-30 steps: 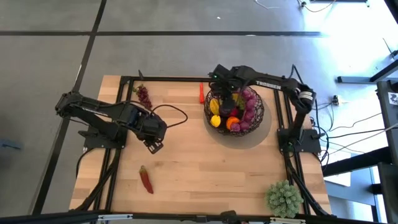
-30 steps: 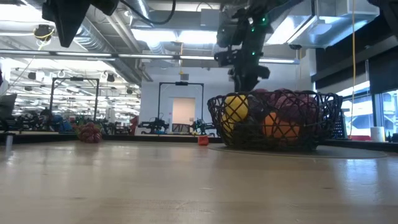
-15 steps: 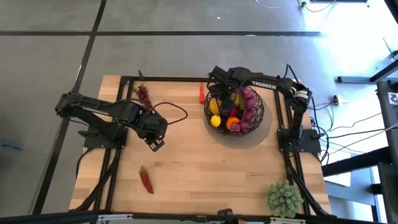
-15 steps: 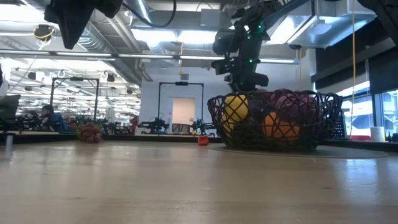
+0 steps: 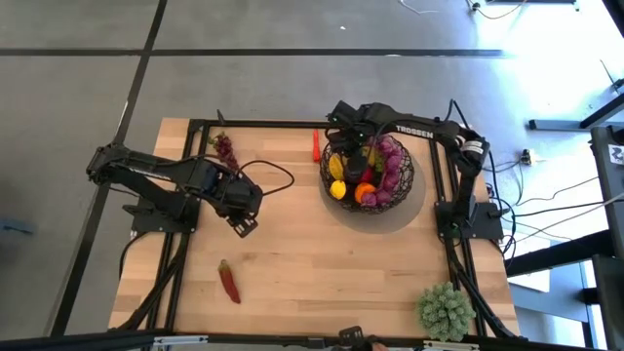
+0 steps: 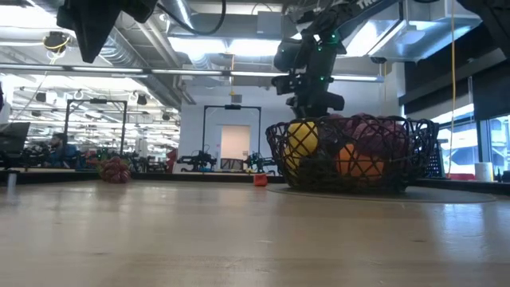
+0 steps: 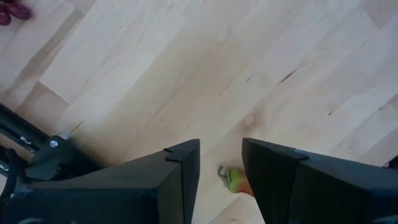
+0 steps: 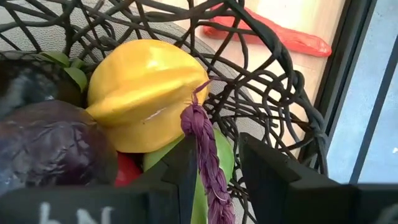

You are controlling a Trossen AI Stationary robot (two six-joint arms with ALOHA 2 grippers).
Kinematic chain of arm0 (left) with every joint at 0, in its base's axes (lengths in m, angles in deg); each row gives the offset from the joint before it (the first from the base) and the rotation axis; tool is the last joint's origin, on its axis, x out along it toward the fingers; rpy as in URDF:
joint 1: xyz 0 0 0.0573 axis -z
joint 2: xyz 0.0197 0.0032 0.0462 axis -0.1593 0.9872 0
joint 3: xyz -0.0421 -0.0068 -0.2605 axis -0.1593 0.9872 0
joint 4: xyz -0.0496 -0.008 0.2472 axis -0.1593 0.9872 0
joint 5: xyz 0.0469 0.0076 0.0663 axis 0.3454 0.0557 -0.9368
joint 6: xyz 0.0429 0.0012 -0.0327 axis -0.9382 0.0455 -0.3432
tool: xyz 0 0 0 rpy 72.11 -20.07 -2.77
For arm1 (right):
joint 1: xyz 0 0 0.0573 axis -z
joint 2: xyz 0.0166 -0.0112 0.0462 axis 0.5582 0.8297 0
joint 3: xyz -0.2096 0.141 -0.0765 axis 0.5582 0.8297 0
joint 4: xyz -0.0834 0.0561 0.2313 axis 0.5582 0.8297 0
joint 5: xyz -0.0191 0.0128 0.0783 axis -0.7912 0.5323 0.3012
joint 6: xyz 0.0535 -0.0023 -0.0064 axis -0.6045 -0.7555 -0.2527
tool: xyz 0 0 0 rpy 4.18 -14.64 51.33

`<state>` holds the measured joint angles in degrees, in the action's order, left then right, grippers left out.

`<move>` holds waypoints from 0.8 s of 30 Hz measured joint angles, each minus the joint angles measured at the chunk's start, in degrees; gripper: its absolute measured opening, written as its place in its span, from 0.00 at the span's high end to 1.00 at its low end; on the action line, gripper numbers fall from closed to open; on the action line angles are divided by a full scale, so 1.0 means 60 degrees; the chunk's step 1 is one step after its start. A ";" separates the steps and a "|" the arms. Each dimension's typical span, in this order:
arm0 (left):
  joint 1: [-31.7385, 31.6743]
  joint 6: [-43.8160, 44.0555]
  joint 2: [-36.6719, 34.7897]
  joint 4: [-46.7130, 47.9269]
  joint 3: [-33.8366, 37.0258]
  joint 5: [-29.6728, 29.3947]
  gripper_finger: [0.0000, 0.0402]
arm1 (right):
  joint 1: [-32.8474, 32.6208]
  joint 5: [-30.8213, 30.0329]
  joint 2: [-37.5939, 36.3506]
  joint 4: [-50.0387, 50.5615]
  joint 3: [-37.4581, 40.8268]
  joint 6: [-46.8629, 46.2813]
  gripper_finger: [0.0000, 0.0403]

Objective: Build produce basket
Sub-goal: Put the purple garlic into the black wire basket

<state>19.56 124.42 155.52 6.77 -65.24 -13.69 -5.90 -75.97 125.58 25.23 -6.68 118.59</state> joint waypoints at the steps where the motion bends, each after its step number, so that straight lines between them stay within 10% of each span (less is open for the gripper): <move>1: 0.0000 0.0000 0.0000 0.0000 0.0000 0.0003 0.73 | 0.0000 0.0003 0.0029 0.0000 -0.0003 0.0000 0.71; 24: 0.0000 0.0029 0.0000 -0.0062 0.0000 0.0000 0.73 | -0.0355 -0.1911 0.0383 0.0770 -0.0920 -0.0595 0.99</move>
<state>19.56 124.60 155.52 6.40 -65.24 -13.69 -8.03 -87.44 127.88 29.85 -12.20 115.02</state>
